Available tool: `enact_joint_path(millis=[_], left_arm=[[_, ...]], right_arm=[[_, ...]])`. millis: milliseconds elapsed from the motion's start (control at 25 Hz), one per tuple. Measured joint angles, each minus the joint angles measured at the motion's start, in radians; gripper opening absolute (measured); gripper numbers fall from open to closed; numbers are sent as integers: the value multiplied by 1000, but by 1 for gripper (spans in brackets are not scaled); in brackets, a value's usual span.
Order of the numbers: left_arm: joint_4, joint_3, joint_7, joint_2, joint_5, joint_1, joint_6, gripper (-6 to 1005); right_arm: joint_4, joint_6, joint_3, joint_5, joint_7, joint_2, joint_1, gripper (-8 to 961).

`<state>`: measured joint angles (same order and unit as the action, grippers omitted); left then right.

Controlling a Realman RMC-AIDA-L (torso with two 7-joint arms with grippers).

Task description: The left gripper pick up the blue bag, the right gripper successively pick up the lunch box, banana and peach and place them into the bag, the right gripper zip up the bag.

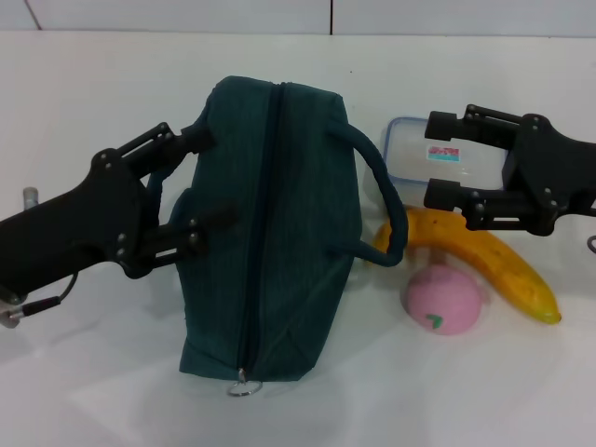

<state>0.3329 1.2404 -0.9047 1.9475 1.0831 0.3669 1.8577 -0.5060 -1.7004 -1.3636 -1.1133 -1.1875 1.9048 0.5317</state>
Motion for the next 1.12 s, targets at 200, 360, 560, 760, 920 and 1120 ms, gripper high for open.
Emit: enact_joint_path(millis=[200,360,560,760,920,1120], left_arm=[[0,2,-1,8,0,0,2,848],[0,-1,-9,10,0,0,2,847],[2,-5,-48,12,-5,1,1,847],[53,-10,-323,-6,-3,10,-50,847],[87,-10,-460,-20,8,15,-169,847],[92,-13,-459,-12,5,10,-220,848]], right_arm=[[0,-7,7,-2,2,-1,0,857],[-10,-15,16,-5,3,1,-7,856],[-13,-32,23,-6,3,-2,-15,857],[-16,-55,32,-5,4,-2,-19,857],[-16,-66,47,-17,12,-2,-23,857],[-23,-77,58,-19,25,-4,-42,857]])
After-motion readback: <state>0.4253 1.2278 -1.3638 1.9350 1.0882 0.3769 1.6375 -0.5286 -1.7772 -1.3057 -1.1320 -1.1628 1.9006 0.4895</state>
